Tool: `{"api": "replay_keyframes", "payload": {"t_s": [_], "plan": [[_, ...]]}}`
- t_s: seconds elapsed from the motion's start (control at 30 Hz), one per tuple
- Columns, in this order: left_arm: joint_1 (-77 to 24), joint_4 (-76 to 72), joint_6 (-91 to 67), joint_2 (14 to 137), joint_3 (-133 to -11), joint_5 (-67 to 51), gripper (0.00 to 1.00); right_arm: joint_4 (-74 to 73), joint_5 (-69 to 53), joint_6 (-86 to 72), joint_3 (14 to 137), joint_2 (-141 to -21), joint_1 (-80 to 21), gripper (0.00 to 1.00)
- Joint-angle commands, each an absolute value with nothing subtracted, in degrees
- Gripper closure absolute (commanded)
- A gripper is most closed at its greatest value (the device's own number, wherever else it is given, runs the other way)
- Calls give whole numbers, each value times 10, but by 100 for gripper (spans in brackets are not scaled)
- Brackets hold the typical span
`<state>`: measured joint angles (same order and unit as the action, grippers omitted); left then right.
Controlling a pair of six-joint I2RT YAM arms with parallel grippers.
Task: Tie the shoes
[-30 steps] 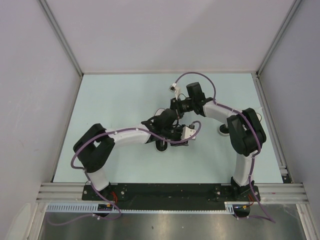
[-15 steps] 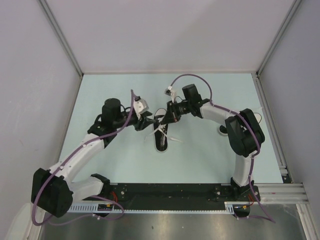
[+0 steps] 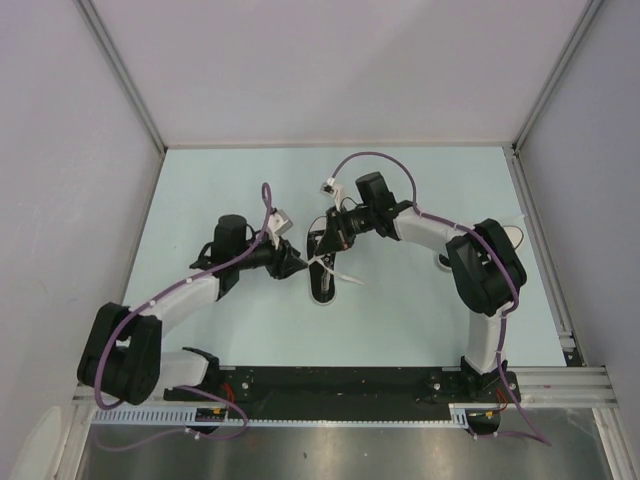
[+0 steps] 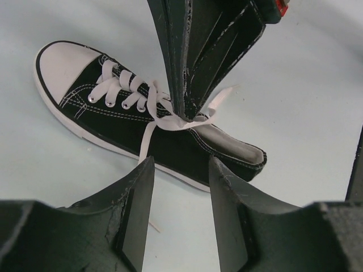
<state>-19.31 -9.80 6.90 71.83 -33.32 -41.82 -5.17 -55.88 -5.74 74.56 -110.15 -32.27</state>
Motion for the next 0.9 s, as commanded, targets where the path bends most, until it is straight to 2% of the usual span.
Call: {"api": "replay_keyframes", "payload": {"t_s": [0.0,0.2,0.5,0.87], "plan": [[-196,-197,83,773,-357,-468,52,-30,-569,-53,746,-1093,-312,100],[-217,-166,176,819,-424,-472,55,-36,-580,-47,746,-1087,-294,100],[-231,-4,397,859,-503,-516,61,-53,-591,-29,746,-1083,-285,100],[-244,81,460,901,-559,-512,66,-62,-596,-20,746,-1082,-280,100]]}}
